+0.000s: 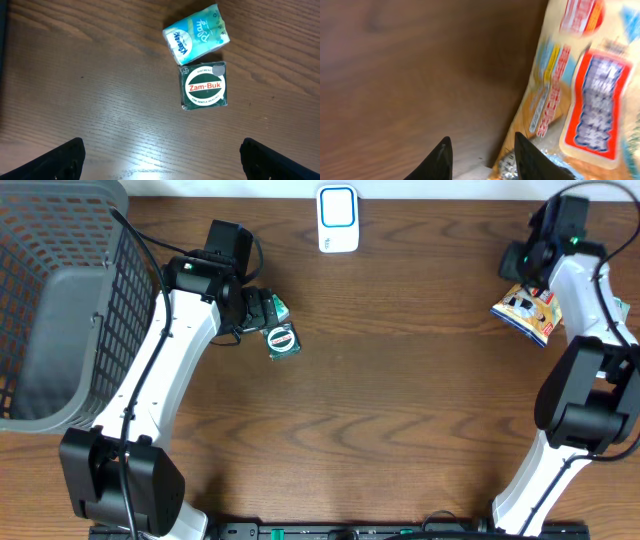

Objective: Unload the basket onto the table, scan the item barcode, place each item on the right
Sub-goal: 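Carry the cream wipes pack rightward to the table's right edge, then lower the wipes pack at the right edge and open the right gripper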

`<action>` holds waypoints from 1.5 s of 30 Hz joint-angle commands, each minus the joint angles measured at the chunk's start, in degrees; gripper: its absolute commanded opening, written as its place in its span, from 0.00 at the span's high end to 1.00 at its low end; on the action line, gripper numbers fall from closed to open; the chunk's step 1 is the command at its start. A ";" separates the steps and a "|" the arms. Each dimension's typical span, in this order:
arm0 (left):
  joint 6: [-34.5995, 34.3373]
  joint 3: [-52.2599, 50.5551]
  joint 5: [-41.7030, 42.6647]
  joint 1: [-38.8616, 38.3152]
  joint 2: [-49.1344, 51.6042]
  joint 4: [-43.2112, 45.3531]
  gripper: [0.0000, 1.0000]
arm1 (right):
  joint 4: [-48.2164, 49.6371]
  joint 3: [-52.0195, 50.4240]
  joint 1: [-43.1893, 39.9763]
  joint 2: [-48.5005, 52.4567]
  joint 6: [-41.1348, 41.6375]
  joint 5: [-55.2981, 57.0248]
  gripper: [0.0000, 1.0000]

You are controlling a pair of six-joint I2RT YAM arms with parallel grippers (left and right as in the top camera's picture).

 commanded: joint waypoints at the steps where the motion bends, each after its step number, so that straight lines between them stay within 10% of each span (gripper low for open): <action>1: 0.31 0.48 -0.66 0.13 -0.02 -0.15 0.03 | 3.02 -4.46 -0.22 0.13 1.14 5.86 0.65; 13: 0.31 0.48 -0.66 0.13 -0.02 -0.15 0.02 | 0.24 -5.44 -1.27 0.04 2.58 22.03 0.53; 26: 0.31 0.48 -0.66 0.13 -0.02 -0.15 0.02 | 4.74 -5.42 0.07 -3.15 2.29 4.68 0.53; 33: 0.31 0.48 -0.66 0.13 -0.02 -0.15 0.02 | 6.08 -5.42 0.07 2.21 2.84 6.80 0.98; 45: 0.31 0.48 -0.66 0.13 -0.02 -0.15 0.02 | 3.74 -5.42 -4.37 3.76 4.31 10.60 0.99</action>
